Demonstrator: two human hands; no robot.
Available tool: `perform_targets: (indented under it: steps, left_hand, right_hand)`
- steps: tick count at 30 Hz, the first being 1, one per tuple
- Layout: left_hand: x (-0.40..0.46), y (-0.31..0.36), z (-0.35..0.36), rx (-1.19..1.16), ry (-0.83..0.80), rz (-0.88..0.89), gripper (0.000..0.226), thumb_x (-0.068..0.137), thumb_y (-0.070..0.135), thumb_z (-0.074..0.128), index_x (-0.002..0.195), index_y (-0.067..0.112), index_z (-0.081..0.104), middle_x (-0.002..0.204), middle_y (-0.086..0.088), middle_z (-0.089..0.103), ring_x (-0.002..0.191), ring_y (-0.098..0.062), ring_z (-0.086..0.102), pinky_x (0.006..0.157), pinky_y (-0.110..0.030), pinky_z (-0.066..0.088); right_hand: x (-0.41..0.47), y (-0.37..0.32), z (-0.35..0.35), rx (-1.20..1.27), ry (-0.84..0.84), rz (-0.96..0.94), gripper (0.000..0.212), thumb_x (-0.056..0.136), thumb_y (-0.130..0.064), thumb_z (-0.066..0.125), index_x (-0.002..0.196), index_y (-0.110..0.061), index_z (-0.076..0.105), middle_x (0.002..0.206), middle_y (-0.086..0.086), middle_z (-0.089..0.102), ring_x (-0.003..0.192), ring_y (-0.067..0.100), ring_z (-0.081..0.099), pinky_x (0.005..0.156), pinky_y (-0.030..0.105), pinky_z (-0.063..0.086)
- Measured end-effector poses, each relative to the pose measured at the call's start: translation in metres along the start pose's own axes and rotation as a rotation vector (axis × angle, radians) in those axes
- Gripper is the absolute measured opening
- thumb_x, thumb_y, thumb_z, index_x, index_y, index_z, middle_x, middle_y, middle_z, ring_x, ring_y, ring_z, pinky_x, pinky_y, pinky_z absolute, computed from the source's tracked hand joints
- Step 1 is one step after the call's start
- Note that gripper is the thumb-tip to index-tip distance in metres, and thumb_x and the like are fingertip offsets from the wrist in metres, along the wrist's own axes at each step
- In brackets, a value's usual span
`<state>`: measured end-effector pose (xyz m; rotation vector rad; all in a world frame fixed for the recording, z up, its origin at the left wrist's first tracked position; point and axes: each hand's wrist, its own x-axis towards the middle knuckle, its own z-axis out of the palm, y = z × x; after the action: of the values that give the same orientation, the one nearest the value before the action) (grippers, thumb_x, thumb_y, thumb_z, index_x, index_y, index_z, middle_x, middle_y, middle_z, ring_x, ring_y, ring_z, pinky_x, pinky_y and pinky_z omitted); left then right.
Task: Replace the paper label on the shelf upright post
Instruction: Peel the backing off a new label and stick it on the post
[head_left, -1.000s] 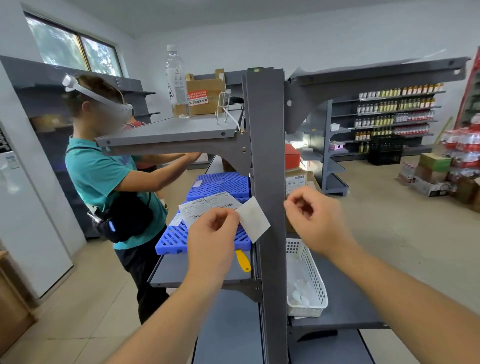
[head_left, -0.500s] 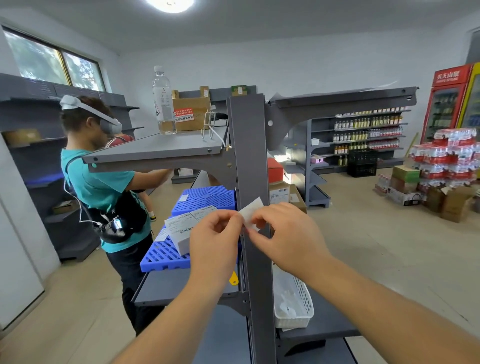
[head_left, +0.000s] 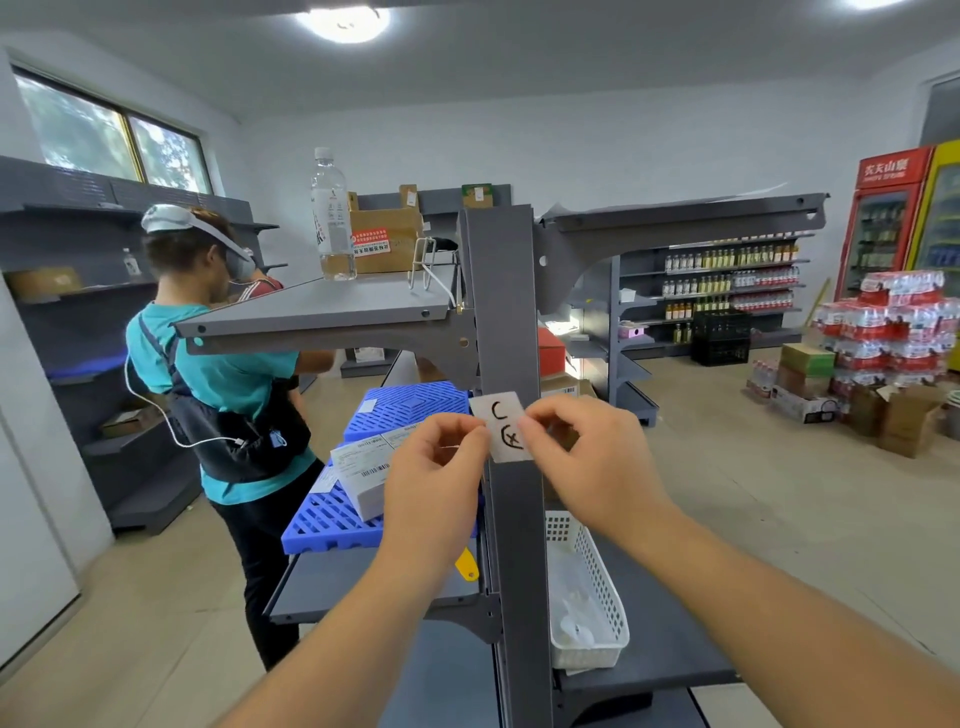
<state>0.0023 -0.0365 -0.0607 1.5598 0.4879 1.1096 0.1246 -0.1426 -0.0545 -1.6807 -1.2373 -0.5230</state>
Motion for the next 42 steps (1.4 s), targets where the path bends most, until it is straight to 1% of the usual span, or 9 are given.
perform_targets:
  steps: [3, 6, 10, 12, 16, 24, 31, 37, 42]
  left_hand:
    - [0.008, 0.002, 0.002, 0.075, 0.015, -0.005, 0.005, 0.096, 0.023, 0.070, 0.095, 0.023, 0.074, 0.087, 0.010, 0.077, 0.076, 0.001, 0.070, 0.057, -0.007, 0.049]
    - [0.019, 0.005, 0.005, 0.145, 0.001, 0.017, 0.006, 0.095, 0.030, 0.071, 0.098, 0.030, 0.075, 0.093, 0.014, 0.076, 0.086, -0.001, 0.069, 0.059, -0.003, 0.046]
    - [0.032, 0.007, 0.010, 0.211, -0.025, 0.051, 0.006, 0.094, 0.034, 0.072, 0.095, 0.030, 0.076, 0.089, 0.013, 0.077, 0.084, 0.000, 0.070, 0.059, -0.007, 0.048]
    - [0.035, 0.006, 0.011, 0.229, -0.031, 0.073, 0.009, 0.094, 0.033, 0.072, 0.094, 0.025, 0.076, 0.086, 0.011, 0.078, 0.080, 0.002, 0.072, 0.057, -0.007, 0.049]
    - [0.040, 0.004, 0.014, 0.233, -0.019, 0.090, 0.012, 0.095, 0.031, 0.072, 0.092, 0.020, 0.076, 0.082, 0.009, 0.078, 0.075, 0.009, 0.070, 0.055, -0.005, 0.049]
    - [0.047, 0.003, 0.019, 0.300, 0.017, 0.130, 0.013, 0.094, 0.036, 0.071, 0.089, 0.025, 0.076, 0.082, 0.009, 0.077, 0.079, -0.004, 0.071, 0.062, -0.016, 0.053]
    - [0.053, 0.000, 0.021, 0.312, 0.056, 0.114, 0.013, 0.093, 0.037, 0.071, 0.088, 0.026, 0.076, 0.081, 0.009, 0.077, 0.081, -0.008, 0.071, 0.068, -0.028, 0.059]
    - [0.055, -0.001, 0.026, 0.311, 0.065, 0.092, 0.012, 0.093, 0.036, 0.071, 0.088, 0.025, 0.075, 0.081, 0.009, 0.077, 0.080, -0.007, 0.072, 0.066, -0.026, 0.059]
    - [0.055, -0.001, 0.027, 0.313, 0.086, 0.093, 0.013, 0.092, 0.034, 0.071, 0.085, 0.024, 0.075, 0.077, 0.007, 0.076, 0.075, -0.009, 0.070, 0.062, -0.025, 0.055]
  right_hand:
    - [0.008, 0.006, -0.001, 0.178, 0.037, 0.161, 0.012, 0.098, -0.027, 0.067, 0.094, -0.022, 0.077, 0.081, -0.016, 0.072, 0.078, -0.002, 0.066, 0.065, 0.012, 0.051]
    - [0.015, 0.014, 0.000, 0.238, 0.032, 0.207, 0.011, 0.098, -0.029, 0.067, 0.093, -0.027, 0.076, 0.080, -0.014, 0.073, 0.077, -0.001, 0.066, 0.067, 0.009, 0.049]
    - [0.018, 0.019, 0.001, 0.252, -0.003, 0.218, 0.012, 0.099, -0.030, 0.065, 0.096, -0.028, 0.076, 0.083, -0.015, 0.072, 0.083, -0.001, 0.066, 0.070, 0.006, 0.048]
    - [0.020, 0.020, 0.002, 0.244, -0.006, 0.211, 0.011, 0.099, -0.030, 0.065, 0.095, -0.027, 0.075, 0.083, -0.013, 0.072, 0.083, 0.000, 0.065, 0.070, 0.007, 0.049]
    - [0.024, 0.024, 0.004, 0.168, 0.037, 0.178, 0.011, 0.096, -0.033, 0.068, 0.091, -0.027, 0.075, 0.078, -0.010, 0.072, 0.077, 0.008, 0.066, 0.066, 0.014, 0.051]
    - [0.036, 0.025, 0.008, 0.053, 0.062, 0.159, 0.016, 0.096, -0.036, 0.069, 0.090, -0.023, 0.075, 0.074, -0.013, 0.068, 0.068, 0.001, 0.061, 0.064, 0.012, 0.044]
    - [0.038, 0.026, 0.013, 0.039, 0.055, 0.182, 0.017, 0.097, -0.035, 0.067, 0.090, -0.021, 0.075, 0.074, -0.012, 0.068, 0.069, -0.001, 0.061, 0.061, 0.009, 0.041]
    - [0.040, 0.027, 0.015, 0.047, 0.066, 0.206, 0.019, 0.097, -0.035, 0.067, 0.089, -0.021, 0.076, 0.073, -0.013, 0.067, 0.068, -0.003, 0.059, 0.060, 0.006, 0.043]
    - [0.042, 0.027, 0.016, 0.055, 0.070, 0.230, 0.020, 0.096, -0.035, 0.068, 0.087, -0.020, 0.076, 0.074, -0.011, 0.068, 0.070, 0.001, 0.061, 0.063, 0.013, 0.043]
